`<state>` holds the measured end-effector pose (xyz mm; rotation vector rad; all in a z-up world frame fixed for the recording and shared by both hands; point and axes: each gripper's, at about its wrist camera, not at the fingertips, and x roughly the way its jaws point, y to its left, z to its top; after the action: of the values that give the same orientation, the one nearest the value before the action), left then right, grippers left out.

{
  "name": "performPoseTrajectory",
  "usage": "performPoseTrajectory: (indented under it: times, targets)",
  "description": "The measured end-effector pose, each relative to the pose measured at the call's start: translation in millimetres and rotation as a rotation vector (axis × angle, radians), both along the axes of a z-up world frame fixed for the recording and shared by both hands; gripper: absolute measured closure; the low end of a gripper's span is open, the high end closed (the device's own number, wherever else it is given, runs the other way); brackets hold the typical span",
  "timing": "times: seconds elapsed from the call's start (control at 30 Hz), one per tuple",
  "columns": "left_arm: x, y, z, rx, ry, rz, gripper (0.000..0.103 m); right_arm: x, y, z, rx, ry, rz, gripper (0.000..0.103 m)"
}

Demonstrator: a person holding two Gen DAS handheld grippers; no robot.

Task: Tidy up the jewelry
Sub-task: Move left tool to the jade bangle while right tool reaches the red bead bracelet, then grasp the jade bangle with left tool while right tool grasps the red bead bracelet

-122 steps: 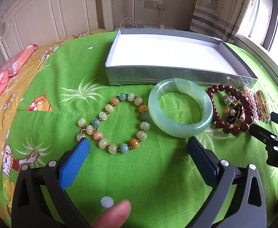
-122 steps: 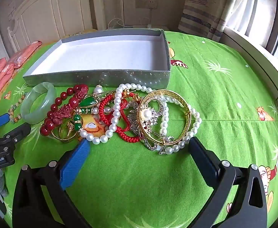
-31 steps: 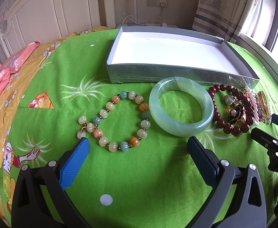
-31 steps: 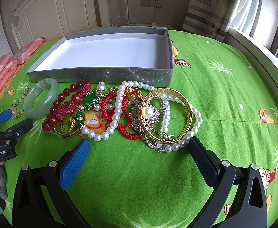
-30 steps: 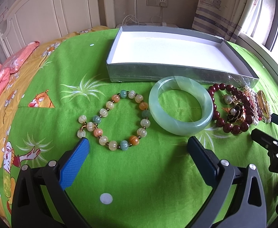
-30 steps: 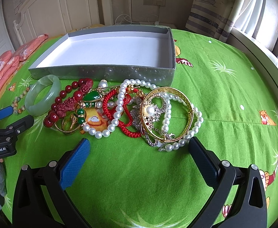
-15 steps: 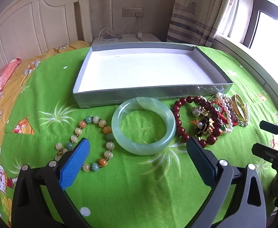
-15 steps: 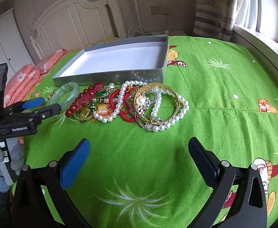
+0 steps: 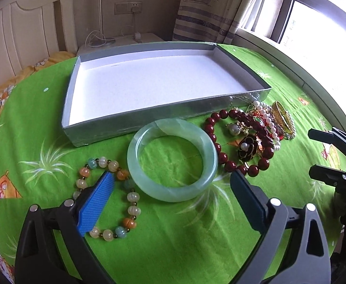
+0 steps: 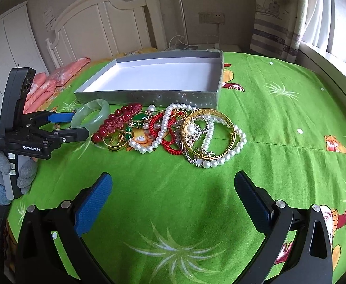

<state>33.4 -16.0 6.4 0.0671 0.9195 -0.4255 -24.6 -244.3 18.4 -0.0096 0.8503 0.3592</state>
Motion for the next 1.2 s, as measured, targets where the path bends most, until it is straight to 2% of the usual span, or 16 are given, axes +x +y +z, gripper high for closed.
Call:
performPoseTrajectory:
  times: [0.13, 0.2, 0.23, 0.3, 0.4, 0.53, 0.63, 0.73, 0.8, 0.9, 0.93, 1.0, 1.03, 1.13, 1.2]
  targets:
    - [-6.6, -10.1, -0.8, 0.024, -0.017, -0.016, 0.008, 4.3, 7.6, 12.3, 0.007, -0.062, 0.037, 0.005]
    - [-9.7, -12.6, 0.0, 0.021, -0.024, -0.012, 0.021, 9.6, 14.0, 20.1, 0.004, -0.102, 0.069, 0.015]
    - [-12.0, -13.4, 1.0, 0.008, -0.026, -0.014, 0.022, 13.9, 18.7, 21.8, -0.010, -0.107, 0.085, 0.021]
    - [-17.4, -19.2, 2.2, -0.009, -0.032, -0.033, 0.022, 21.1, 27.9, 22.9, -0.041, -0.107, 0.102, 0.023]
    - [-23.6, -28.8, 1.6, 0.036, -0.055, -0.037, 0.022, 29.6, 38.0, 21.0, -0.057, -0.087, 0.142, 0.032]
    - [-26.3, -24.0, 4.9, 0.028, -0.073, -0.005, 0.022, 28.0, 43.6, 24.1, -0.001, -0.071, 0.185, 0.048]
    - [-29.1, -17.8, 14.4, 0.032, -0.112, 0.021, 0.022, 28.1, 46.9, 21.5, 0.001, -0.063, 0.186, 0.050]
    - [-23.0, -13.7, 25.0, 0.014, -0.129, 0.038, 0.021, 38.0, 45.5, 18.1, 0.040, -0.049, 0.181, 0.068]
    - [-14.5, -13.7, 27.7, 0.014, -0.123, 0.039, 0.021, 44.2, 47.8, 19.3, 0.048, -0.055, 0.187, 0.070]
    - [-0.9, -16.5, 26.2, 0.015, -0.100, 0.031, 0.023, 55.4, 57.6, 17.8, 0.001, -0.053, 0.199, 0.075]
    - [3.2, -16.2, 24.8, 0.019, -0.093, 0.027, 0.025, 58.8, 60.0, 16.6, -0.014, -0.054, 0.204, 0.078]
    - [11.1, -17.0, 20.5, 0.032, -0.071, 0.024, 0.040, 66.9, 63.9, 11.0, -0.051, -0.046, 0.208, 0.081]
    - [14.7, -17.2, 17.7, 0.036, -0.055, 0.020, 0.042, 70.4, 65.2, 7.0, -0.068, -0.027, 0.208, 0.081]
    - [23.4, -16.6, 5.0, 0.074, -0.014, 0.030, 0.043, 70.2, 63.6, 4.7, -0.058, -0.009, 0.215, 0.081]
    - [23.4, -14.5, 1.4, 0.068, -0.022, 0.030, 0.040, 67.2, 64.3, 3.0, -0.065, -0.013, 0.225, 0.081]
